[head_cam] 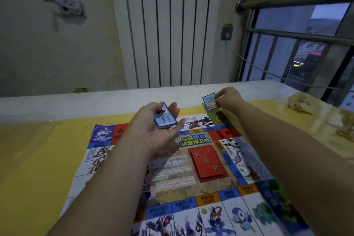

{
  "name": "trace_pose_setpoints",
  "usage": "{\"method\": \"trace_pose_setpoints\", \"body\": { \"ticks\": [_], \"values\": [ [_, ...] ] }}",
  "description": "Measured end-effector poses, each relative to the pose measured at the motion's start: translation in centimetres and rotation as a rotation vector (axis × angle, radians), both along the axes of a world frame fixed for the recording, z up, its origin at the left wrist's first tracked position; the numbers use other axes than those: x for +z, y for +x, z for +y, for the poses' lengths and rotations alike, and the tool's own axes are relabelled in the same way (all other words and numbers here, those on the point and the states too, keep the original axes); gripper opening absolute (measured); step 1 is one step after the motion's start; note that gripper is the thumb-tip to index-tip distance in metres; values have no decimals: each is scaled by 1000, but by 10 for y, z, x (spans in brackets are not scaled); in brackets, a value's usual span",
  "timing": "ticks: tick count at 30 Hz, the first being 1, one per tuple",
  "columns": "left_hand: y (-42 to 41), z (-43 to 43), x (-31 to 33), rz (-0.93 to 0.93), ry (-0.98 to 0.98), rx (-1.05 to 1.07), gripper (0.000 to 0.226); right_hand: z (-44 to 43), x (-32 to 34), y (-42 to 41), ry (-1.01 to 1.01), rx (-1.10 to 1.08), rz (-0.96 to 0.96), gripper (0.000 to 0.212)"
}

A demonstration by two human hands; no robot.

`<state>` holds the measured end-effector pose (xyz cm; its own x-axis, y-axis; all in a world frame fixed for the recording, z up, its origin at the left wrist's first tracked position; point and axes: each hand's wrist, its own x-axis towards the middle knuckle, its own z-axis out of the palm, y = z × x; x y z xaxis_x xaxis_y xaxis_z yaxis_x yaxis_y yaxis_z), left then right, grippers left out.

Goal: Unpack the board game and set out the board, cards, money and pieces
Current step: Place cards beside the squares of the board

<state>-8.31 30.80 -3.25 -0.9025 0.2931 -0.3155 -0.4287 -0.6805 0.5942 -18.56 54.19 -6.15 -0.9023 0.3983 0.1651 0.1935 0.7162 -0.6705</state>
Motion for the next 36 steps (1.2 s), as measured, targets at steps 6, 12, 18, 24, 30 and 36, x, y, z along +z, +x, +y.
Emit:
{"method": "trace_pose_setpoints", "body": {
  "ticks": [6, 12, 18, 24, 30, 36],
  "values": [
    [-1, -8, 0, -23, 34, -58, 34, -3, -9, -9, 186, 10, -103, 20],
    [-4, -11, -2, -4, 26, -74, 48, -2, -17, -16, 306, 10, -127, 18],
    [-2, -14, 0, 47, -12, -98, 33, -6, -20, -18, 431, -5, -164, 19],
    [-6, -16, -5, 219, -242, -132, 22, -14, 4, -7, 300, 128, 17, 21],
    [-6, -20, -9, 421, -601, -209, 20, -71, 62, 41, -237, 724, -176, 29],
    [-7, -20, -8, 524, -670, -239, 18, -97, 77, 60, -60, 861, -240, 15]
  ]
}}
